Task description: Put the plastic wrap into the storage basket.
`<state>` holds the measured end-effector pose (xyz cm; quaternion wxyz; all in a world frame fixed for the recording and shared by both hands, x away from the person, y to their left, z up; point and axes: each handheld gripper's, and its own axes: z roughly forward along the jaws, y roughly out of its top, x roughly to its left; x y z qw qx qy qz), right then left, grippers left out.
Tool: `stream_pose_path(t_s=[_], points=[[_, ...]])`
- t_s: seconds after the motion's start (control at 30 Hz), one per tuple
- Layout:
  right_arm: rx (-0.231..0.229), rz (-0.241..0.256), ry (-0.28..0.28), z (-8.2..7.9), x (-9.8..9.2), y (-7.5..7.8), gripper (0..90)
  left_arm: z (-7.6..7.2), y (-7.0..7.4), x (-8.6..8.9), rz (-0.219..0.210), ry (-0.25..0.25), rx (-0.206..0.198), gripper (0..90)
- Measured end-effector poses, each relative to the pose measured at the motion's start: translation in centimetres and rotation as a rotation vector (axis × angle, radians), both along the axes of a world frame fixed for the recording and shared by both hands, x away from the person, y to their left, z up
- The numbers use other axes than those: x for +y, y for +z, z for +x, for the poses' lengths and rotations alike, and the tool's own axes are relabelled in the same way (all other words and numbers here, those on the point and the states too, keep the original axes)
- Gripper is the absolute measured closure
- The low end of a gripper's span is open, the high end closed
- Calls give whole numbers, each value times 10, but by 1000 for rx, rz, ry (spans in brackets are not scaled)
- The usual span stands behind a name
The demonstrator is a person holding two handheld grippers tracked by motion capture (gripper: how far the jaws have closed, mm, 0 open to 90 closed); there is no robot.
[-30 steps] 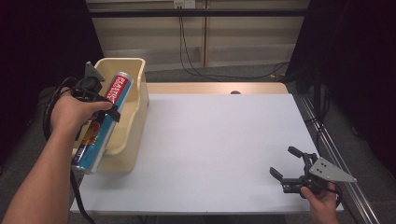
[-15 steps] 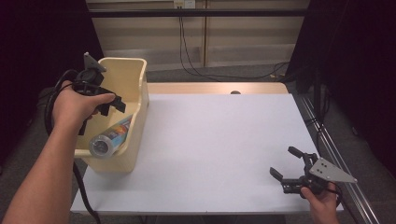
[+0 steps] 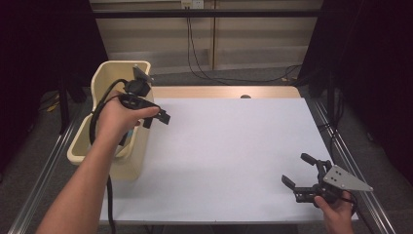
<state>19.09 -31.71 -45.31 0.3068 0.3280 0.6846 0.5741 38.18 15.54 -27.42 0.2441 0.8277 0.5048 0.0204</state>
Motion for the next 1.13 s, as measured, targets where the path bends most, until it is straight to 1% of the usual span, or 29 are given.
stream_pose_path(t_s=[0.03, 0.07, 0.1, 0.13, 0.17, 0.2, 0.27, 0.37, 0.43, 0.47, 0.53, 0.6, 0.63, 0.67, 0.73, 0.77, 0.8, 0.83, 0.87, 0.93, 1.0, 1.03, 1.1, 1.13], points=[[0, 0, 0, 0, 0, 0, 24, -1, -4, -5, 2, -10, -3, 230], [-1, -2, 1, 0, 0, 0, 24, -1, -8, -8, -6, -24, -4, 222], [-4, -1, 0, 0, 0, 0, 24, -2, -12, -11, -12, -29, 6, 220], [-4, -4, 1, -1, 0, 0, 24, -3, -18, -16, -18, -43, 19, 214], [-4, -4, 1, -1, 0, 0, 24, -3, -22, -18, -19, -55, 19, 214], [-3, -2, 0, -1, 0, 0, 24, -5, -29, -22, -10, -58, 25, 213], [-5, -5, 2, -1, -1, 0, 24, -6, -41, -27, -4, -77, 31, 210], [-6, -3, 0, -1, -1, 0, 24, -9, -57, -33, -6, -86, 44, 206], [-6, -4, 0, -1, -1, 0, 24, -11, -68, -36, 0, -99, 53, 206], [-5, -4, 0, -1, -1, 0, 24, -12, -72, -37, 0, -102, 52, 205], [-6, -7, 2, -1, -1, 0, 24, -14, -82, -39, -15, -107, 56, 200], [-6, -8, 4, -1, -1, 0, 24, -17, -95, -41, -41, -105, 28, 199], [-6, -8, 4, -1, -1, 0, 24, -19, -99, -41, -47, -105, 3, 198], [-7, -4, 2, -1, -1, 0, 24, -21, -103, -41, -62, -112, -40, 192], [-7, -5, 1, -2, -1, 0, 24, -27, -111, -41, -96, -96, -110, 180], [-7, -5, 0, -2, -1, 0, 24, -31, -116, -41, -109, -89, -173, 171], [-7, -4, 0, -2, -2, 0, 24, -35, -120, -41, -113, -91, -223, 156], [-5, -4, 0, -1, -2, 0, 24, -38, -123, -39, -118, -77, -266, 147], [-5, -5, 0, -1, -2, 0, 24, -41, -126, -38, -133, -66, -294, 147], [-6, -5, 1, -1, -1, 0, 24, -48, -133, -36, -175, -42, -395, 128], [-6, -7, 5, -1, 0, 0, 24, -54, -137, -35, -210, -38, -481, 112], [-7, -7, 4, -1, 0, 0, 24, -57, -138, -34, -229, -36, -512, 109], [-5, -5, 5, -1, 0, 0, 24, -63, -141, -33, -263, -34, -561, 107], [-5, -5, 3, -1, 0, 0, 24, -64, -142, -33, -263, -35, -578, 105]])
